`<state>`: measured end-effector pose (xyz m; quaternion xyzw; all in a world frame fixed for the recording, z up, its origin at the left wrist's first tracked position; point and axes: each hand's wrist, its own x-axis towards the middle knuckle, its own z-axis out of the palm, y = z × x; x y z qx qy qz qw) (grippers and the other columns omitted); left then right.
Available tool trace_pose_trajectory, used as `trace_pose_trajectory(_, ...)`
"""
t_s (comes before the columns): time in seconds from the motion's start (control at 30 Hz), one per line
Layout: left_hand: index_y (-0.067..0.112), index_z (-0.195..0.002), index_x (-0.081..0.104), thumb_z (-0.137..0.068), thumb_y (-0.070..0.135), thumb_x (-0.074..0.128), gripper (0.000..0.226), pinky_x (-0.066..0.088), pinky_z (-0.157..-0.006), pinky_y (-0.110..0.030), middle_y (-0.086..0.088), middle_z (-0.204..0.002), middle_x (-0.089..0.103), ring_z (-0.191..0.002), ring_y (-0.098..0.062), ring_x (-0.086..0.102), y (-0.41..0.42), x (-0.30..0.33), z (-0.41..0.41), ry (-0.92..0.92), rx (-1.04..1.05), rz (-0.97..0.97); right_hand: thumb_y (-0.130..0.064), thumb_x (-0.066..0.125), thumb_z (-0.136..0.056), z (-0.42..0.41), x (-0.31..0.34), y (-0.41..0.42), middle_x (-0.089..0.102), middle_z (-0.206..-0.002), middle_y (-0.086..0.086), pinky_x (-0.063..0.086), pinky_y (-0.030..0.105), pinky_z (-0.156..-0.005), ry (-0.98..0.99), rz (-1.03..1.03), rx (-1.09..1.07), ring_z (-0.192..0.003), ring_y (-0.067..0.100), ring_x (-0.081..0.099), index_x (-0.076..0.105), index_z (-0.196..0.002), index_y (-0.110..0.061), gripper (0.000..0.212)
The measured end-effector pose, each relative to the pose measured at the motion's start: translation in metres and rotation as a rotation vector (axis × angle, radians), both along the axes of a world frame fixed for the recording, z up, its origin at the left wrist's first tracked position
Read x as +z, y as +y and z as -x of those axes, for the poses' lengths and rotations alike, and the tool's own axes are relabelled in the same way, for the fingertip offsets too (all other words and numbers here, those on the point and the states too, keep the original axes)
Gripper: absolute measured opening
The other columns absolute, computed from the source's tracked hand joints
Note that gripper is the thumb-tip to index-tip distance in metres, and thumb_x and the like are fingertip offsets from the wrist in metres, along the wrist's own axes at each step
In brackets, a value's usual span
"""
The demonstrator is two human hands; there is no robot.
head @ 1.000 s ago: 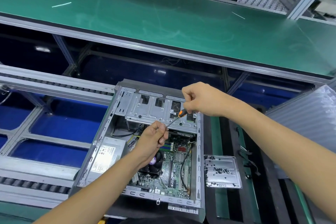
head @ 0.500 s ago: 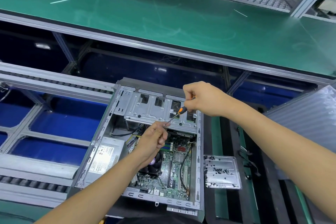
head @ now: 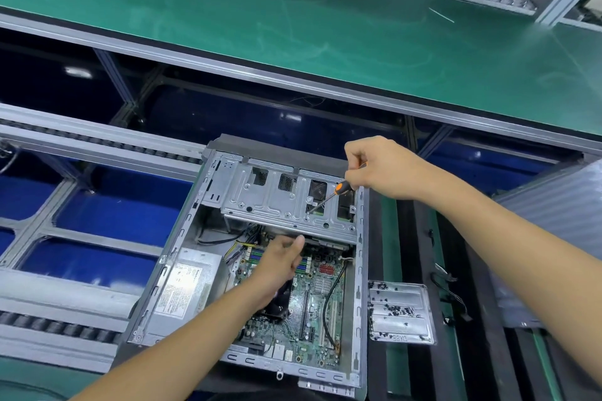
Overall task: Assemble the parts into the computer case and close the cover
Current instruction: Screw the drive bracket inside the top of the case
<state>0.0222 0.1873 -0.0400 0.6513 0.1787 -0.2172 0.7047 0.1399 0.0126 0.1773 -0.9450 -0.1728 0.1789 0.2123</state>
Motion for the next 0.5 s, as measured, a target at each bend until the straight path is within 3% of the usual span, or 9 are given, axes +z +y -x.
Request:
trace_pose_trajectory(0.2, 0.016, -0.074, 0.047, -0.105, 0.041, 0.047, 0.039, 0.032, -0.056, -0.028, 0.005, -0.062, 0.046, -0.051, -0.009, 0.037, -0.006, -0.015, -0.011, -0.065, -0.049, -0.059, -0.019, 0.071, -0.082, -0.009, -0.003, -0.004, 0.061, -0.058, -0.013, 0.038, 0.03, -0.055, 0.009, 0.026, -0.011, -0.047, 0.007, 0.047, 0.054, -0.069, -0.018, 0.021)
trace_pose_trajectory(0.5, 0.014, -0.067, 0.052, -0.106, 0.03, 0.047, 0.043, 0.035, -0.055, -0.019, 0.011, -0.051, 0.046, -0.049, -0.004, 0.038, -0.002, -0.022, -0.015, -0.1, -0.072, 0.02, -0.02, 0.071, -0.083, -0.023, -0.015, 0.002, 0.062, -0.062, -0.009, 0.037, 0.029, -0.054, 0.013, 0.069, 0.03, -0.048, 0.005, 0.045, 0.052, -0.068, -0.02, 0.024)
